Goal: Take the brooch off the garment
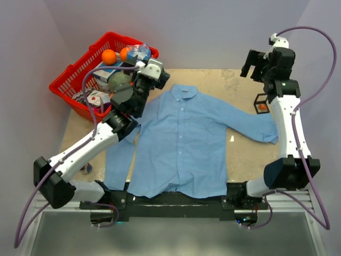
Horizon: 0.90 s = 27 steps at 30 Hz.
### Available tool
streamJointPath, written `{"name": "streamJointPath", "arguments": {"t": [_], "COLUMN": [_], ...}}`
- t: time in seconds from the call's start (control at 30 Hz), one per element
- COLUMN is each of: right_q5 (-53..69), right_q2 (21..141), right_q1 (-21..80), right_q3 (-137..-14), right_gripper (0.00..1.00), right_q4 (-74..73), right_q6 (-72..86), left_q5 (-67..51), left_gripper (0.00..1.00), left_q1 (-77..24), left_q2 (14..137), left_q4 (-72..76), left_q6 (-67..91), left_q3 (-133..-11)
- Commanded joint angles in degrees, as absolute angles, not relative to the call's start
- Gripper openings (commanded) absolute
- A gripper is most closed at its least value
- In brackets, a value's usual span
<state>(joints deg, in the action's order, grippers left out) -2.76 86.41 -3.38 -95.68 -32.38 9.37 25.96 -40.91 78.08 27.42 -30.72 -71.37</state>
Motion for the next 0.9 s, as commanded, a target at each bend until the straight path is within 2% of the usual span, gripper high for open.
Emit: {"name": "streamJointPath", "arguments": {"t": [0.0,0.07,0.13,0.37,0.5,0.87], "right_q5": [3.2,6.1,6.8,7.2,6.2,3.3], "right_q2": [82.5,82.1,82.4,88.5,91.2,87.5], "right_q1": [-2.8,-2.3,-1.4,1.0,1.0,1.1], "right_q3": [-91.8,-91.3,-91.6,-99.0,-104.1,-107.1], "right_gripper": [0.99,0.99,0.99,0.99,0.99,0.99], "right_q4": [-25.5,-25.0,-25.0,-24.3,-26.5,-31.2], "right_q6": [8.5,9.1,8.5,7.5,7.4,1.5], "left_q5": [23.5,17.3,16.8,23.7,23.1,21.6], "left_gripper": [0.99,0.99,0.99,0.99,0.99,0.99], "left_q1": [-36.1,-31.1,-30.0,-28.4,-24.8,-21.3], "left_q2": [75.7,75.8,76.5,78.7,81.4,73.4], "left_q4": [6.9,1.0,0.4,6.9,2.3,7.0], "left_q6": [1.2,11.1,12.1,-1.5,-4.2,-0.4], "left_q3": [-68.5,-69.0,-69.8,-74.5,-80.8,-70.4]}}
